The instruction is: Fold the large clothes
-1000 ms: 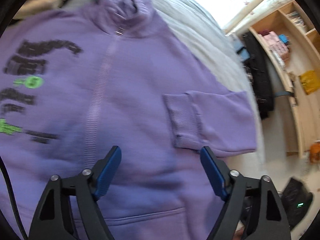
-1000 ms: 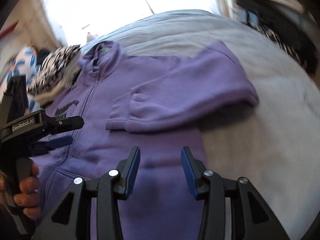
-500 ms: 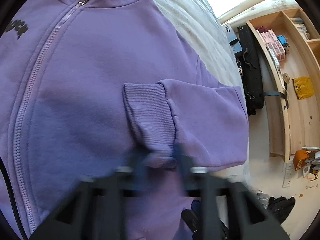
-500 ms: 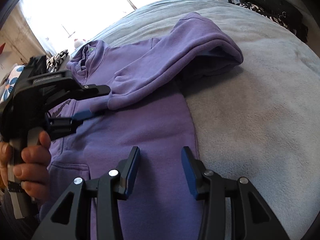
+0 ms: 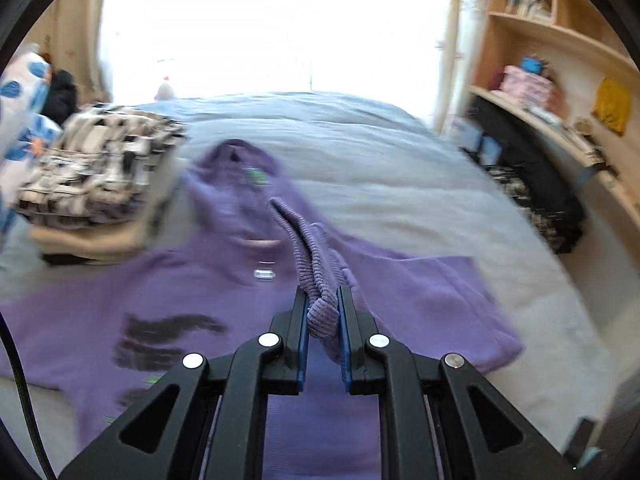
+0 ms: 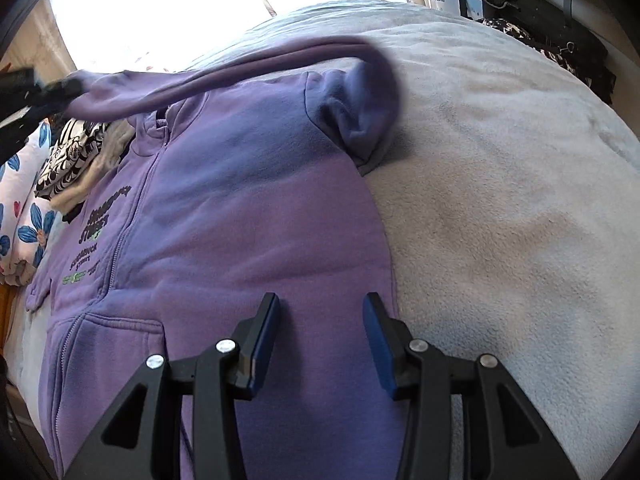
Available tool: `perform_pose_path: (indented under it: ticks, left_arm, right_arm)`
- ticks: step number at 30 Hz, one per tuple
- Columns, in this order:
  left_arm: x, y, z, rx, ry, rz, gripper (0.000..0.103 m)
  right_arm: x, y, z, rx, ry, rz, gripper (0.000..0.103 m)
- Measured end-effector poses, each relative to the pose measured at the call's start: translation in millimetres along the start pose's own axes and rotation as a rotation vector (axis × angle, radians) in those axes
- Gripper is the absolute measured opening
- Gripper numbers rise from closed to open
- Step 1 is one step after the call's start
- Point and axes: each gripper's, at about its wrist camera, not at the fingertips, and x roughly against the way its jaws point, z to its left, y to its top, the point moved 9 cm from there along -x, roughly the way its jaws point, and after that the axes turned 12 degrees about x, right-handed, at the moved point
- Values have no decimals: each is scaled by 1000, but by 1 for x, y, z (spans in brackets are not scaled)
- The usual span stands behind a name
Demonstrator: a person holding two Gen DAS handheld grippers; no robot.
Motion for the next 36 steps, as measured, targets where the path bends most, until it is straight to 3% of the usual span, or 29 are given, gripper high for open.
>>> perform_pose_path:
  ticks: [5,9,11,12,14,15,19,22,23,26,29,30,31,32,36]
  left_arm:
    - [-41,-31,87,139,105,142,18]
    - [-72,-62,129,273,90,287,21]
    - [-77,-64,133,334,36,303,26]
    - [-78,-62,135,352,16,300,30]
    - [-83,-55,139,366,8,290,59]
    - [-85,-52,140,366,9,285,67]
    - [-104,-48,144,356,-4,315,67]
    - [-122,-51,162,361,-15,345,67]
    - [-125,-49,161,357,-20,337,63]
    - [-127,-48,158,315,-38,336,15]
    - [-124,-42,155,267,-11,300,10]
    - [-123,-38,152,238,1,281,9]
    - [-120,-33,148,209,11,260,9]
    - [-117,-25,143,182,21,231,8]
    - [-111,5,130,127,43,120,8]
  right_arm:
    - [-1,2,2,26,-23,22,45]
    - [6,11,6,40,4,38,45]
    - [19,25,4,37,42,12,46]
    - [24,30,2,36,52,2,52]
    - [33,53,-7,26,62,-32,64]
    - [34,59,-10,20,64,-44,66]
    - [26,112,-30,-34,92,-72,67]
    - [-2,149,-49,-32,61,-65,67]
    - [-18,161,-54,-33,64,-46,67]
    - [-56,179,-64,-38,77,6,66]
    - [-98,185,-70,-54,68,82,66]
    - [-105,183,-68,-57,75,92,58]
    - [-114,183,-63,-40,97,106,30]
    - [-117,185,-57,-21,116,109,18]
    - [-98,197,-45,27,44,-22,16]
